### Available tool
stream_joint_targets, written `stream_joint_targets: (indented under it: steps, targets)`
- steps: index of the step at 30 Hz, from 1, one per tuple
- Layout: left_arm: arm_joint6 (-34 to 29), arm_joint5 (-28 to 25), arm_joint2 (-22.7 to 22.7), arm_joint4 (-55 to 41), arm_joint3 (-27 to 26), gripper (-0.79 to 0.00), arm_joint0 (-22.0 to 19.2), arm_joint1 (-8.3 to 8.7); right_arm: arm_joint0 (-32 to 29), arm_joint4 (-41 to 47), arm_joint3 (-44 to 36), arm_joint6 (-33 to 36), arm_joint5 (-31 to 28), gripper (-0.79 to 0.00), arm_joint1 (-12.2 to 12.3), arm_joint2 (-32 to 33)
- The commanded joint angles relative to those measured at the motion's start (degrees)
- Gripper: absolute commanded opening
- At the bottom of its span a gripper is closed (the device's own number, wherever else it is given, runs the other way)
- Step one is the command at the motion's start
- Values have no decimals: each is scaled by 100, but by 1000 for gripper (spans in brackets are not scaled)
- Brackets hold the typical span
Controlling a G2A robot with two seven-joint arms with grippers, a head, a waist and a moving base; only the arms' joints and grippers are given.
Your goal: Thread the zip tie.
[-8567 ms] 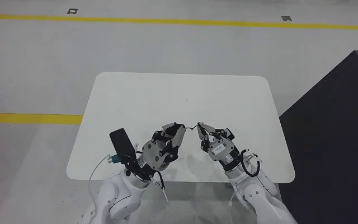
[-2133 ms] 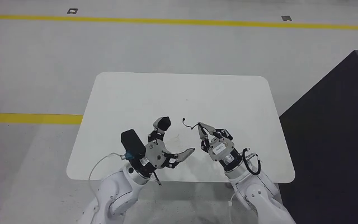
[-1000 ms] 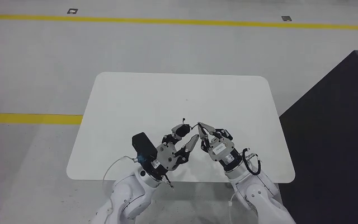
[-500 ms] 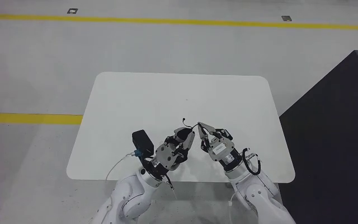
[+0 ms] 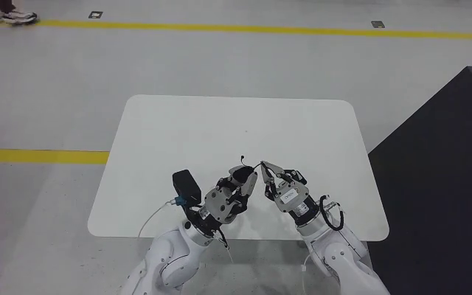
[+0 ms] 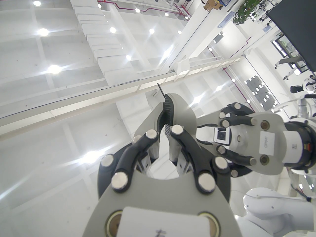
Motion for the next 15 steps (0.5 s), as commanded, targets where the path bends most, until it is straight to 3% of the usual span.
stream_joint_targets:
  steps: [1,5,9,15]
  targets:
    - [-9,-9,11,14,-5,-696,-6,-2,0,0,0,0,0,-785,0,0]
    - [-18,-16,33,38,0,-711,-23,-7,0,0,0,0,0,-785,0,0]
    - [-22,-17,57,68,-4,-785,-53,-14,0,0,0,0,0,-785,0,0]
    - [-2,-12,71,96,-17,-785,-65,-21,0,0,0,0,0,-785,0,0]
